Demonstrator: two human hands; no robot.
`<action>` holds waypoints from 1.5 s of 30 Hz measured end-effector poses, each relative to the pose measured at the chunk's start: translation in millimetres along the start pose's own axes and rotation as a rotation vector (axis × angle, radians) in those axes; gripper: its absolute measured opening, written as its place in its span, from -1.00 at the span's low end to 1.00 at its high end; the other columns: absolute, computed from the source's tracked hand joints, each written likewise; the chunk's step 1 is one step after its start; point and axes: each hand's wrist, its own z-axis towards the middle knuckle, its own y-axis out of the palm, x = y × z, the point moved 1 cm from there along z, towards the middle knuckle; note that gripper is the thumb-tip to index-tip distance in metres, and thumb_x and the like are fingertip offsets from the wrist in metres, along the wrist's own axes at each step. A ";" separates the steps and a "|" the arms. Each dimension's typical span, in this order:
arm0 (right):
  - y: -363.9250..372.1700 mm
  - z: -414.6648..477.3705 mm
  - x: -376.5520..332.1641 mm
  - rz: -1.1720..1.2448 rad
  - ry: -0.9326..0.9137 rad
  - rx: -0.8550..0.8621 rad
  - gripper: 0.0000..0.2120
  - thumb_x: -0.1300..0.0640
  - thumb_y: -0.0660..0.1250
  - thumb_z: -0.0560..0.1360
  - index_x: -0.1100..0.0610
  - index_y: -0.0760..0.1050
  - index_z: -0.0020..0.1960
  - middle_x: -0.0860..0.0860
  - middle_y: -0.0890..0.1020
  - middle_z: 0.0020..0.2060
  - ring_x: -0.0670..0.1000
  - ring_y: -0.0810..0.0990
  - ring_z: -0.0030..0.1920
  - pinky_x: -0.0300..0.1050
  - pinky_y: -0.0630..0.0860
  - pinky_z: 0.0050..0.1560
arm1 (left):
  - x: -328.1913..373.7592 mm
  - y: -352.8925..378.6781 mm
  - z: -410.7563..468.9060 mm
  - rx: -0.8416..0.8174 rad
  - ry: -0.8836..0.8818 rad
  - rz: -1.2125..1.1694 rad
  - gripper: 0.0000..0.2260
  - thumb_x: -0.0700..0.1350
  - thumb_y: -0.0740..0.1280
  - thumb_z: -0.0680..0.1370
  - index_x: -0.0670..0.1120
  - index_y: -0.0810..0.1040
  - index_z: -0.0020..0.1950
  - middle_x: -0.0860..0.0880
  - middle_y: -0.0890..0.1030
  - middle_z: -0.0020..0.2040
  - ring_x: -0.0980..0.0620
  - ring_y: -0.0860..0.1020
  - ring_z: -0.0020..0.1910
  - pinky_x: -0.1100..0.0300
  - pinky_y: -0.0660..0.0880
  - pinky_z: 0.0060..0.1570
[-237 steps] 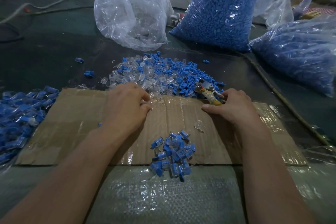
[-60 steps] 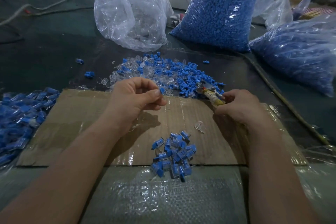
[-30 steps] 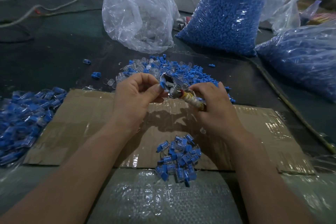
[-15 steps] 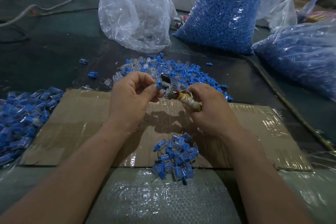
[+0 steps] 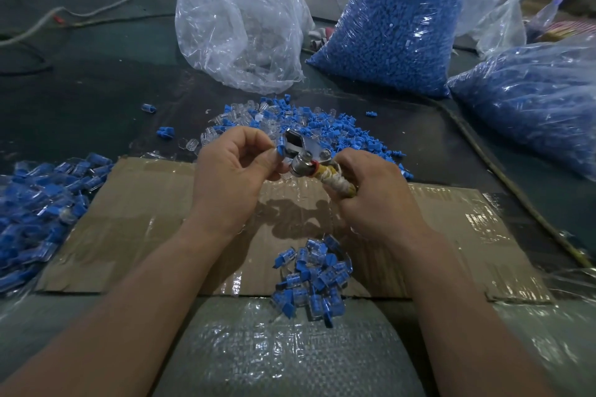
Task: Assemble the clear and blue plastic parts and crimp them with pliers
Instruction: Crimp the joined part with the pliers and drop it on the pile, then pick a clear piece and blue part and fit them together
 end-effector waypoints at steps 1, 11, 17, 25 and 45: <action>0.3 0.0 -0.1 -0.007 -0.005 0.008 -0.82 0.20 0.36 0.40 0.00 0.37 -0.16 -0.16 0.38 -0.30 -0.08 0.34 -0.22 -0.26 0.22 -0.30 | -0.6 -0.5 0.1 0.001 0.001 0.004 -0.77 -0.38 0.32 0.46 -0.05 0.48 -0.24 0.09 0.56 -0.35 0.27 0.58 -0.39 0.46 0.48 -0.35; -2.5 3.5 11.8 0.065 -0.001 0.009 -0.79 0.21 0.35 0.43 0.09 0.48 0.06 -0.08 0.45 -0.09 -0.09 0.39 -0.06 -0.20 0.27 -0.10 | -3.2 2.6 1.6 -0.018 -0.043 0.003 -0.79 -0.37 0.34 0.45 -0.06 0.51 -0.24 0.04 0.59 -0.33 0.21 0.60 -0.37 0.41 0.51 -0.33; -2.9 3.9 21.0 0.012 0.023 -0.061 -0.74 0.26 0.33 0.43 0.07 0.45 0.08 -0.11 0.41 -0.10 -0.09 0.36 -0.07 -0.22 0.26 -0.16 | -4.4 -8.7 6.1 0.114 -0.110 -0.120 -0.82 -0.35 0.32 0.48 -0.07 0.51 -0.21 0.00 0.61 -0.32 0.15 0.62 -0.34 0.38 0.52 -0.34; -19.0 0.3 48.7 -0.058 0.345 0.124 -0.58 -0.07 0.47 0.32 0.08 0.49 0.10 0.00 0.49 -0.06 0.03 0.46 0.00 -0.06 0.41 0.01 | 8.2 1.5 -9.0 -0.477 -0.131 -0.024 -0.91 -0.14 0.41 0.30 0.07 0.62 -0.31 0.05 0.65 -0.32 0.20 0.56 -0.41 0.43 0.47 -0.40; -12.5 1.4 72.3 -0.106 0.619 -0.084 -0.27 -0.27 0.45 0.24 0.11 0.39 0.26 0.10 0.48 0.19 0.12 0.40 0.19 0.03 0.38 0.14 | -15.6 2.0 -3.3 -0.233 0.136 0.875 -0.74 -0.07 0.30 0.55 -0.02 0.54 0.23 -0.02 0.54 0.20 0.05 0.39 0.19 0.23 0.15 0.16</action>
